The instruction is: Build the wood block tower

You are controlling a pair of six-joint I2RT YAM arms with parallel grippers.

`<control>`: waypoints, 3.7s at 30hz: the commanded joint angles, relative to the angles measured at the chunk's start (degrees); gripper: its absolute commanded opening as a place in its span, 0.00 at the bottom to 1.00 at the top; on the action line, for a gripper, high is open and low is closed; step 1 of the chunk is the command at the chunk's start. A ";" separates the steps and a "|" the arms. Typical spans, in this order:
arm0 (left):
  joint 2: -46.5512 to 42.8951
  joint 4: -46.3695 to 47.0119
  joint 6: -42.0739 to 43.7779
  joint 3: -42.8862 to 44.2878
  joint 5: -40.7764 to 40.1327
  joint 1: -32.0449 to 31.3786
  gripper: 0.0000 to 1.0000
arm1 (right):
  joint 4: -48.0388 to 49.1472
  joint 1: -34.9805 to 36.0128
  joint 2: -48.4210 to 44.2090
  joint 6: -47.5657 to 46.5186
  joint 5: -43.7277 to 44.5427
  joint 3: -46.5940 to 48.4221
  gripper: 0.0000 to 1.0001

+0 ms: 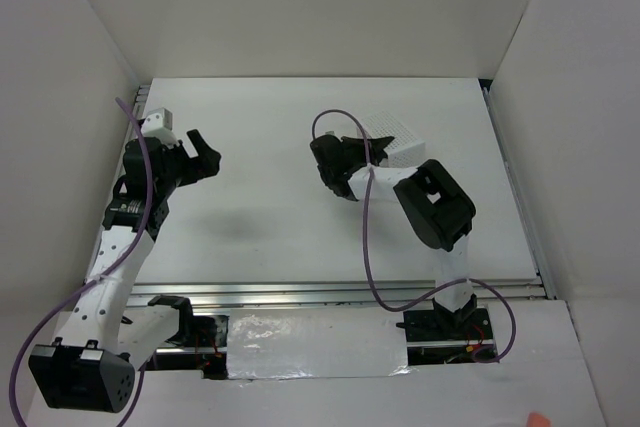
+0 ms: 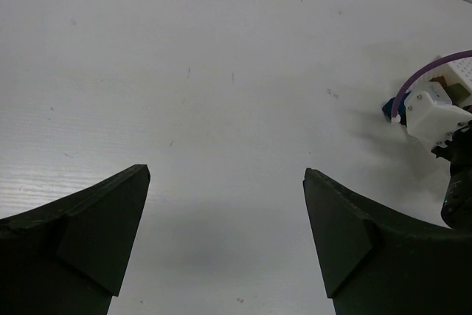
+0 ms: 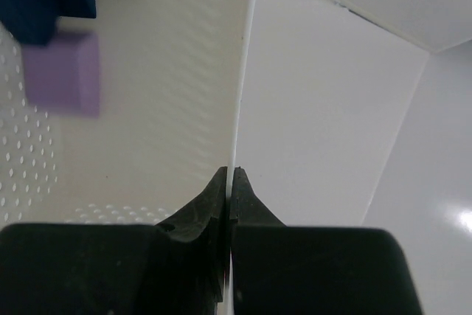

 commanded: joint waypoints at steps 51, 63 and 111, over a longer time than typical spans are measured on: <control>-4.69 7.64 -0.01 -3.74 10.13 -0.50 0.99 | 7.22 11.36 -3.77 -18.57 5.59 1.22 0.00; -3.90 6.77 0.07 -3.04 9.51 -0.68 0.99 | 10.03 8.45 -7.19 -16.74 4.00 -0.46 0.00; 9.37 6.06 3.41 3.02 11.62 -0.51 0.99 | -43.23 -56.59 -9.04 59.74 -84.77 16.86 0.04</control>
